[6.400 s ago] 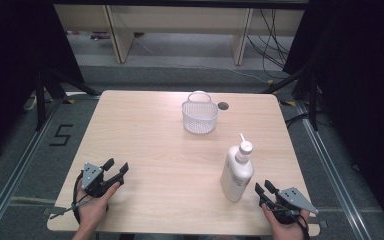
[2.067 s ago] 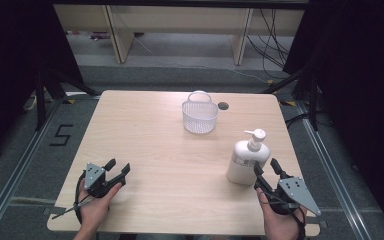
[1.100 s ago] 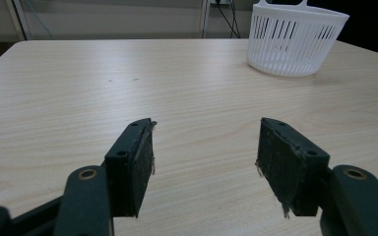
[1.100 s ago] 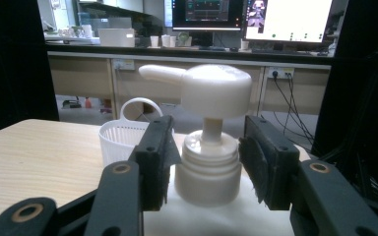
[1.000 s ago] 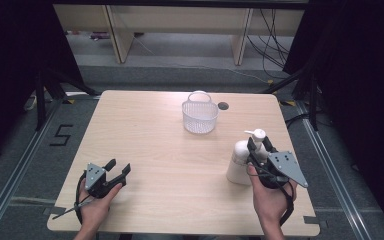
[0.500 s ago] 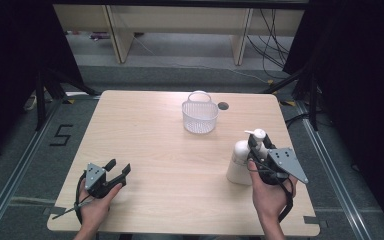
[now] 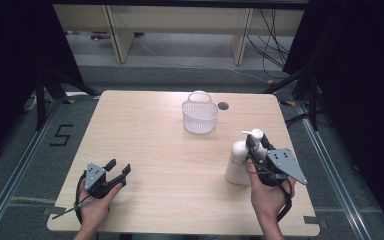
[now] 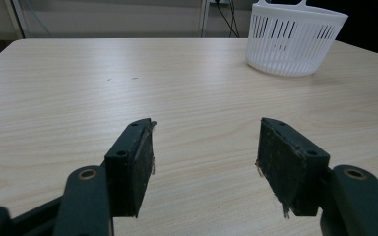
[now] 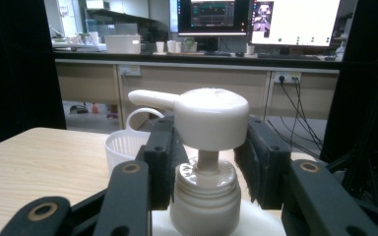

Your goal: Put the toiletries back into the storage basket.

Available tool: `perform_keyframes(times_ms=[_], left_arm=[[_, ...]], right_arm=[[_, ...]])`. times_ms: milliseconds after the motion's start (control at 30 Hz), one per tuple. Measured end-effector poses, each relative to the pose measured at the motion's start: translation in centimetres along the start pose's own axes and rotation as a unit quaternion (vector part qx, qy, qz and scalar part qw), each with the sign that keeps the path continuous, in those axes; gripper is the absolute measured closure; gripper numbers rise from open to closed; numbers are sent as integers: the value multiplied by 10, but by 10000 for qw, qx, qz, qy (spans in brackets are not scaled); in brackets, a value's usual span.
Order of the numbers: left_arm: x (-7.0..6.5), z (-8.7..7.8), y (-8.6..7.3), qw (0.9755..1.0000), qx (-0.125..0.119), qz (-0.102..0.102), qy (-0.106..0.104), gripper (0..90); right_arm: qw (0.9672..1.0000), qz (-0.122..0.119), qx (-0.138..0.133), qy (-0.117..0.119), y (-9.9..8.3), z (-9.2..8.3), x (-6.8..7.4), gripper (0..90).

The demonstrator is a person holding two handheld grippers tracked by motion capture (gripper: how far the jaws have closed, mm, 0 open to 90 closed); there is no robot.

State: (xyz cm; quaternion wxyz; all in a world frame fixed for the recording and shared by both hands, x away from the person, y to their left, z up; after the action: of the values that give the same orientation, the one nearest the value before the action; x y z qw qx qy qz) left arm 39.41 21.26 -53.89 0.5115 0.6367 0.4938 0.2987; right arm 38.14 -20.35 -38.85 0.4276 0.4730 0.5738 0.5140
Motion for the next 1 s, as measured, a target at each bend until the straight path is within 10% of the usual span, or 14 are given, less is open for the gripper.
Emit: perform_keyframes(times_ms=[1000], left_arm=[[-1,0,0,10000,17,-5,-8,377]], right_arm=[[9997,79,-199,140,24,10,10,604]])
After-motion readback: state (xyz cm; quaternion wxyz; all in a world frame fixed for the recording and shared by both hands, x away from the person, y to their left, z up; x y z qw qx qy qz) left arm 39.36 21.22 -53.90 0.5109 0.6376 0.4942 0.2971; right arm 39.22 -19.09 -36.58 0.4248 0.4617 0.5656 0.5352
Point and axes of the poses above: each handheld gripper's, and its own axes: z roughly forward along the jaws, y roughly out of its top, x roughly to its left, the point moved 6 cm from there along z, roughly forward along the jaws, and after that the axes turned 2 degrees about x, right-handed, at the moved point
